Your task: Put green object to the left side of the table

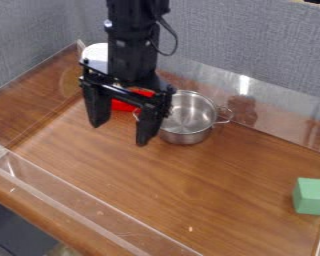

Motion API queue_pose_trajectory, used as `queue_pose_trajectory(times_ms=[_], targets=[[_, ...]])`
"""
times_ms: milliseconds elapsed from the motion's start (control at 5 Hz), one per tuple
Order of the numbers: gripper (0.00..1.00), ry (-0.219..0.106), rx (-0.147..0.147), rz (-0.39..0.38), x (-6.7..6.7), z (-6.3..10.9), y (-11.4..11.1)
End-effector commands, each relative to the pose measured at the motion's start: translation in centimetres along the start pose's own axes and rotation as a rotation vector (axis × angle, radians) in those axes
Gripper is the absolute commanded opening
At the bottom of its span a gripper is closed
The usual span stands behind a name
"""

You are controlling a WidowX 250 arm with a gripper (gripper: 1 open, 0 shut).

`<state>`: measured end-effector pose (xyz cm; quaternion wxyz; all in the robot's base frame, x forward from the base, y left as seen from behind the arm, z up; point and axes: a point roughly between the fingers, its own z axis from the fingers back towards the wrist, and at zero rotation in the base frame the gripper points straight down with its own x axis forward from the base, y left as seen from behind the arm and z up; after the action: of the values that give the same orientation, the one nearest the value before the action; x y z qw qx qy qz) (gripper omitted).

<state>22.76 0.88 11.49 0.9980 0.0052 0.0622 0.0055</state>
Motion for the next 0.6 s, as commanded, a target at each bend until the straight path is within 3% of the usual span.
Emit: queue_pose_trajectory(times_ms=[0,200,400], targets=[[1.00,-0.018,-0.004,-0.024,0.5,0.2,-1.0],[1.00,-0.028,-0.011,-0.081,1.4,0.1,-3.7],[1.00,-0.056,-0.010,-0.164,2.4,0.2,-8.3]])
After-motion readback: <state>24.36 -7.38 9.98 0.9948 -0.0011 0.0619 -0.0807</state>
